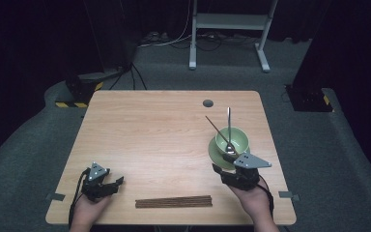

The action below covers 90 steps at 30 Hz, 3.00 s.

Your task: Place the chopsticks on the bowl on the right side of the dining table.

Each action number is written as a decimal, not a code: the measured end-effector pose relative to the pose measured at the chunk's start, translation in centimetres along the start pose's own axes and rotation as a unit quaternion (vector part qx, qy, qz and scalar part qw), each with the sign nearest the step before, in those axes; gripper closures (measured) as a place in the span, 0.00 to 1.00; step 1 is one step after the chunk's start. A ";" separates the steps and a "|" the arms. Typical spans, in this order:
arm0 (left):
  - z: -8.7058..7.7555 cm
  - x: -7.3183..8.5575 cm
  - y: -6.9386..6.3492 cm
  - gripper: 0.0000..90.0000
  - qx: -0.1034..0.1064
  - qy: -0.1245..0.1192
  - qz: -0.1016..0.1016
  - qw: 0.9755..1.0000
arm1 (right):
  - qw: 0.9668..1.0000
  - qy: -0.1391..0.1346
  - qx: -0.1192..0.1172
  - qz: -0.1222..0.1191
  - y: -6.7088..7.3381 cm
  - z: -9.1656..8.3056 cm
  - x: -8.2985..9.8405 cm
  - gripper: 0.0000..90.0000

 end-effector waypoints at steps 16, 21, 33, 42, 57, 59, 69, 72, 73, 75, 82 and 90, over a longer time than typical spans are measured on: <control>0.0 0.0 0.0 0.34 -0.001 0.001 -0.001 1.000 | 0.994 0.082 -0.077 -0.014 3.6 6.2 2.4 0.47; 0.0 0.0 0.0 0.34 0.000 0.002 -0.001 1.000 | 0.988 0.100 -0.114 0.013 4.1 7.4 3.0 0.46; 0.0 0.0 0.0 0.34 0.000 0.002 -0.001 1.000 | 0.982 0.140 -0.129 -0.001 5.1 8.7 3.9 0.47; -0.1 0.1 0.0 0.34 -0.001 0.002 -0.002 1.000 | 0.979 0.154 -0.136 -0.016 5.9 8.7 4.0 0.50; 0.0 0.0 0.1 0.34 -0.001 0.001 -0.001 1.000 | 0.980 0.174 -0.100 -0.021 5.0 8.5 4.2 0.77; 0.0 0.0 0.1 0.34 0.000 0.002 -0.001 1.000 | 0.980 0.172 -0.098 -0.015 4.8 8.2 4.2 0.81; 0.0 0.0 0.1 0.34 -0.001 0.002 -0.003 1.000 | 0.974 0.181 -0.127 -0.041 5.8 8.4 4.0 0.78; 0.0 0.0 0.1 0.35 -0.002 0.003 -0.004 1.000 | 0.972 0.185 -0.134 -0.047 6.4 8.7 3.9 0.78; 0.0 0.0 0.1 0.35 -0.003 0.002 -0.004 1.000 | 0.972 0.188 -0.134 -0.050 6.6 8.7 3.9 0.78; 0.0 0.0 0.1 0.35 -0.003 0.003 -0.004 1.000 | 0.971 0.192 -0.135 -0.051 6.7 8.9 4.0 0.78; 0.0 0.0 0.1 0.36 -0.002 0.000 -0.002 1.000 | 0.973 0.196 -0.113 -0.046 5.9 8.9 4.3 0.81; 0.0 0.0 0.1 0.36 0.000 0.002 -0.003 1.000 | 0.978 0.188 -0.082 -0.031 4.0 7.9 4.3 0.83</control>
Point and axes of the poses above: each handheld gripper's, and its own axes: z roughly forward along the jaws, x roughly out of its underside, y roughly to its left, the point moved 2 cm from there along z, roughly forward along the jaws, and after that the axes turned 14 degrees about -x, right-handed, at the moved point
